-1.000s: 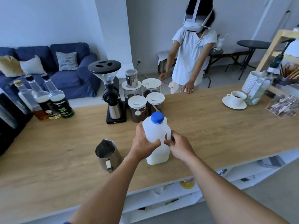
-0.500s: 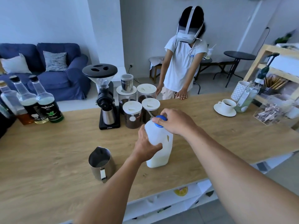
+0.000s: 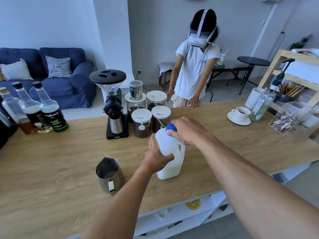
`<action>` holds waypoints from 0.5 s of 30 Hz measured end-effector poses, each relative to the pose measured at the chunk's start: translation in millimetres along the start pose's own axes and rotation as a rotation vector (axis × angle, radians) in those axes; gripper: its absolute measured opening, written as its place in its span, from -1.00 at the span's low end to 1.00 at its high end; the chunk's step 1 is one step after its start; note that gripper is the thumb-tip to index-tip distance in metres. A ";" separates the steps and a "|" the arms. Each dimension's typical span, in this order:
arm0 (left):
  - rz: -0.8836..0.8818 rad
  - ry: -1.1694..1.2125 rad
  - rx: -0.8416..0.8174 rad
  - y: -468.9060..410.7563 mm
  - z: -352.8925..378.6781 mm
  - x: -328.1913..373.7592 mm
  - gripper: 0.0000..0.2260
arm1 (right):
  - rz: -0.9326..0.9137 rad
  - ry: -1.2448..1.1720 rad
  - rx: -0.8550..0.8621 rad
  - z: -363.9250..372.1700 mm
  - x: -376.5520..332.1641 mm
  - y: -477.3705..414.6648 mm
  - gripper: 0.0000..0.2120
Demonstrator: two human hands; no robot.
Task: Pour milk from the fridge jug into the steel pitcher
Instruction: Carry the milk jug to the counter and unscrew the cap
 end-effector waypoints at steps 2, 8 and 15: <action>0.007 -0.015 0.011 0.5 -1.0 -1.8 -0.19 | 0.000 -0.004 -0.004 1.2 1.5 -1.1 -0.64; 0.005 -0.061 0.024 1.8 0.0 -0.8 -0.16 | 0.132 0.090 0.062 3.3 5.0 -4.1 -0.45; -0.003 -0.094 -0.007 -3.6 -1.1 -2.1 -0.14 | 0.095 0.093 0.102 7.5 -1.3 -3.0 -0.59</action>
Point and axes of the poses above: each hand's wrist, its own y-axis away from the middle knuckle, its own z-axis out of the palm, x = y × z, the point moved 9 cm from there along -y, towards the middle knuckle, and after that the axes turned 4 degrees about z, right-handed, at the moved point
